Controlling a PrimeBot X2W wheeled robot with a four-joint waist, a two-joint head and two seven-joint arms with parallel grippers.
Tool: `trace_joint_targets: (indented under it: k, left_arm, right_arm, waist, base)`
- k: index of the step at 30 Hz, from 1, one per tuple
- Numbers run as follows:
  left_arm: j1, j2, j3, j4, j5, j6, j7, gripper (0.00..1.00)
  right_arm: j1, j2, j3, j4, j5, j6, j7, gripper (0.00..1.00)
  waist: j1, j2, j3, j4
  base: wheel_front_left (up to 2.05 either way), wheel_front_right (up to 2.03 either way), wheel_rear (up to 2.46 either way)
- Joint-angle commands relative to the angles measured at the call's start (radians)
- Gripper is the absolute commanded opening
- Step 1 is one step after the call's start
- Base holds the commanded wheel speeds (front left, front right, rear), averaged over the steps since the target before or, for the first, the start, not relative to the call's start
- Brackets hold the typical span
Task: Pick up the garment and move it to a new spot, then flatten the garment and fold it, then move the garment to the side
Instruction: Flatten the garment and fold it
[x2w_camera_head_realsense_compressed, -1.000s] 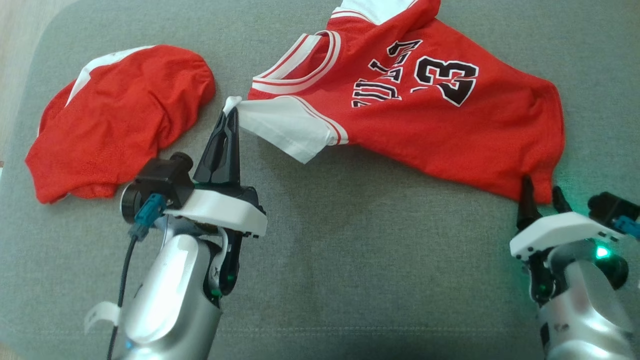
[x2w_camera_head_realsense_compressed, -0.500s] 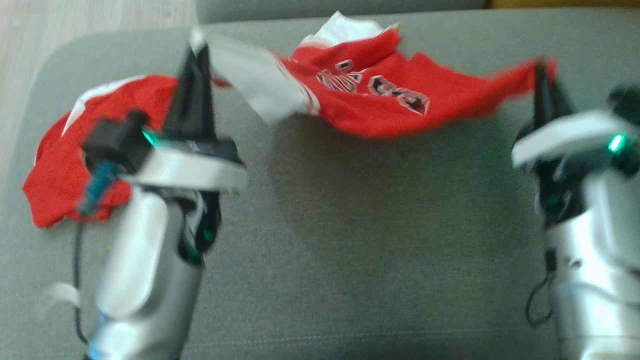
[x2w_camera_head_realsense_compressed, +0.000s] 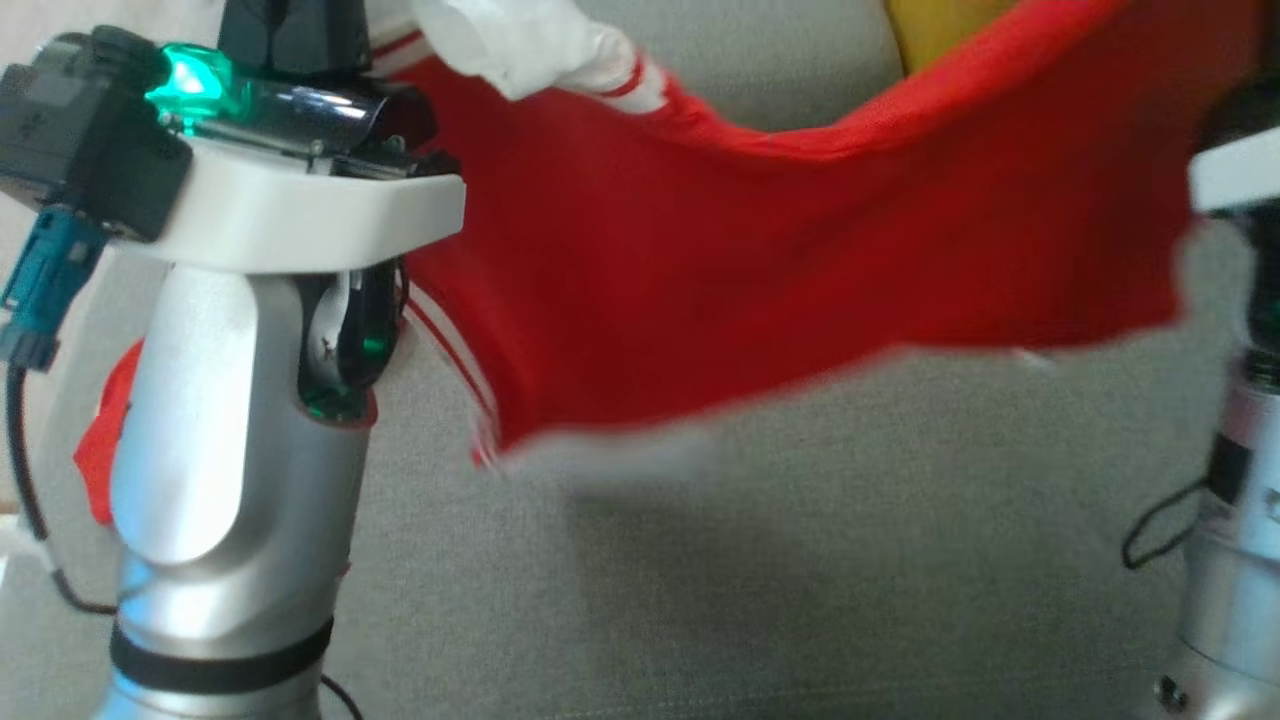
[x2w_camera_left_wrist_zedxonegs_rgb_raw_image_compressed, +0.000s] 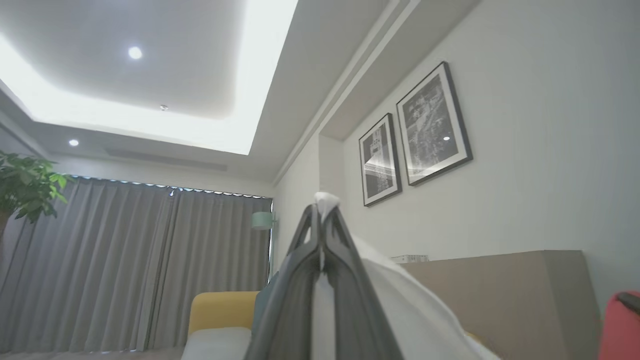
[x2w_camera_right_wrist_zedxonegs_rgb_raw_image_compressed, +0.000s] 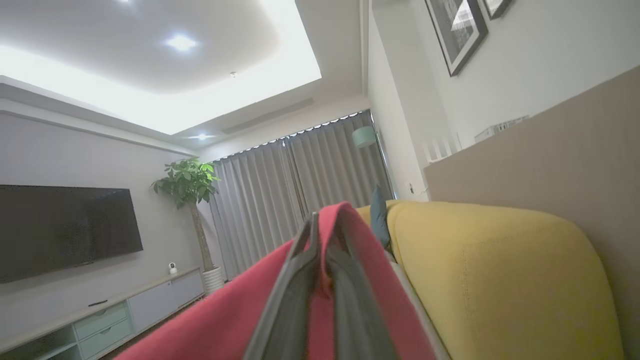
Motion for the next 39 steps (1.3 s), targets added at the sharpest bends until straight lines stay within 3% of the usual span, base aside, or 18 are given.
trace_joint_targets:
  k: [1, 7, 13, 19, 23, 28, 32, 39]
  left_arm:
    - [-0.034, 0.038, 0.029, -0.047, 0.012, 0.003, 0.017, 0.00]
    - [-0.025, 0.087, 0.003, -0.138, 0.037, -0.010, 0.115, 0.00]
    - [-0.115, 0.130, -0.008, -0.057, 0.031, -0.060, 0.178, 0.00]
    - [-0.374, 0.176, 0.033, 0.177, 0.009, -0.109, 0.175, 0.00]
    - [-0.604, 0.200, 0.053, 0.363, 0.029, -0.118, 0.113, 0.00]
    - [-0.822, 0.170, 0.082, 0.544, 0.023, -0.107, -0.005, 0.00]
    - [-0.850, 0.137, 0.061, 0.608, 0.025, -0.126, -0.032, 0.00]
    - [-0.723, 0.108, 0.017, 0.605, 0.026, -0.153, -0.035, 0.00]
  right_arm:
    - [-0.005, 0.000, 0.013, -0.055, 0.001, 0.007, 0.022, 0.00]
    - [0.059, 0.000, -0.050, -0.188, 0.020, 0.007, 0.117, 0.00]
    - [-0.027, 0.000, -0.071, -0.109, 0.000, 0.007, 0.141, 0.00]
    - [-0.330, 0.000, -0.018, 0.193, -0.037, 0.007, 0.018, 0.00]
    - [-0.588, 0.000, 0.001, 0.452, -0.064, 0.007, -0.166, 0.00]
    - [-0.832, 0.000, -0.013, 0.700, -0.084, 0.007, -0.429, 0.00]
    - [-0.882, 0.000, 0.006, 0.841, -0.079, 0.007, -0.526, 0.00]
    - [-0.820, 0.000, 0.044, 1.026, -0.058, 0.007, -0.536, 0.00]
  waist:
    - [0.0000, 0.0000, -0.011, 0.005]
    - [0.0000, 0.0000, -0.005, 0.017]
    - [0.0000, 0.0000, 0.073, -0.003]
    - [0.0000, 0.0000, 0.251, -0.043]
    - [0.0000, 0.0000, 0.341, -0.055]
    - [0.0000, 0.0000, 0.401, -0.036]
    - [0.0000, 0.0000, 0.433, -0.014]
    - [0.0000, 0.0000, 0.481, 0.019]
  base:
    - [0.00, 0.00, 0.00]
    - [0.00, 0.00, 0.00]
    - [0.00, 0.00, 0.00]
    - [0.00, 0.00, 0.00]
    - [0.00, 0.00, 0.00]
    - [0.00, 0.00, 0.00]
    - [0.00, 0.00, 0.00]
    - [0.00, 0.00, 0.00]
